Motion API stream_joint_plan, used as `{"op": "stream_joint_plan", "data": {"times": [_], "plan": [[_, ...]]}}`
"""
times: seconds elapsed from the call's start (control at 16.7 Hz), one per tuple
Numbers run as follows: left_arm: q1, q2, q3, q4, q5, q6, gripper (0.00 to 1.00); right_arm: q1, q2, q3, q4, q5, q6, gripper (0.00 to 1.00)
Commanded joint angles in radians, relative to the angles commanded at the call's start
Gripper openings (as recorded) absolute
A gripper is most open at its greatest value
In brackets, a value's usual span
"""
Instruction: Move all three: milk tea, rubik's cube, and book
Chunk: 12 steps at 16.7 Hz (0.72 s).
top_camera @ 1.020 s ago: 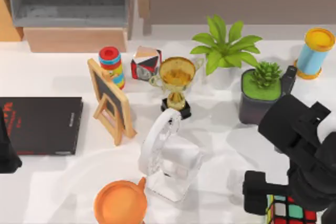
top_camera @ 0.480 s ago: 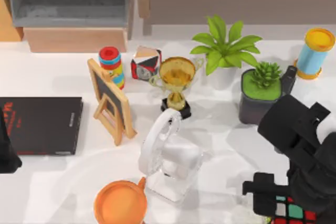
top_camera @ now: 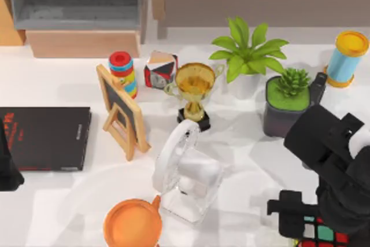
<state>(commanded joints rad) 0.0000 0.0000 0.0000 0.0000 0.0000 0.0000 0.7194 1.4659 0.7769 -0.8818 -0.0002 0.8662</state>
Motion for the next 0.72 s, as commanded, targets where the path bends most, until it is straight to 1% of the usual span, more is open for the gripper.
{"op": "stream_joint_plan", "data": {"times": [0.42, 0.72], "plan": [[0.0, 0.0, 0.0, 0.0, 0.0, 0.0, 1.0, -0.001, -0.005, 0.003, -0.003, 0.001, 0.0, 0.0], [0.0, 0.0, 0.0, 0.0, 0.0, 0.0, 1.0, -0.001, -0.04, 0.067, -0.104, 0.0, -0.001, 0.0]]}}
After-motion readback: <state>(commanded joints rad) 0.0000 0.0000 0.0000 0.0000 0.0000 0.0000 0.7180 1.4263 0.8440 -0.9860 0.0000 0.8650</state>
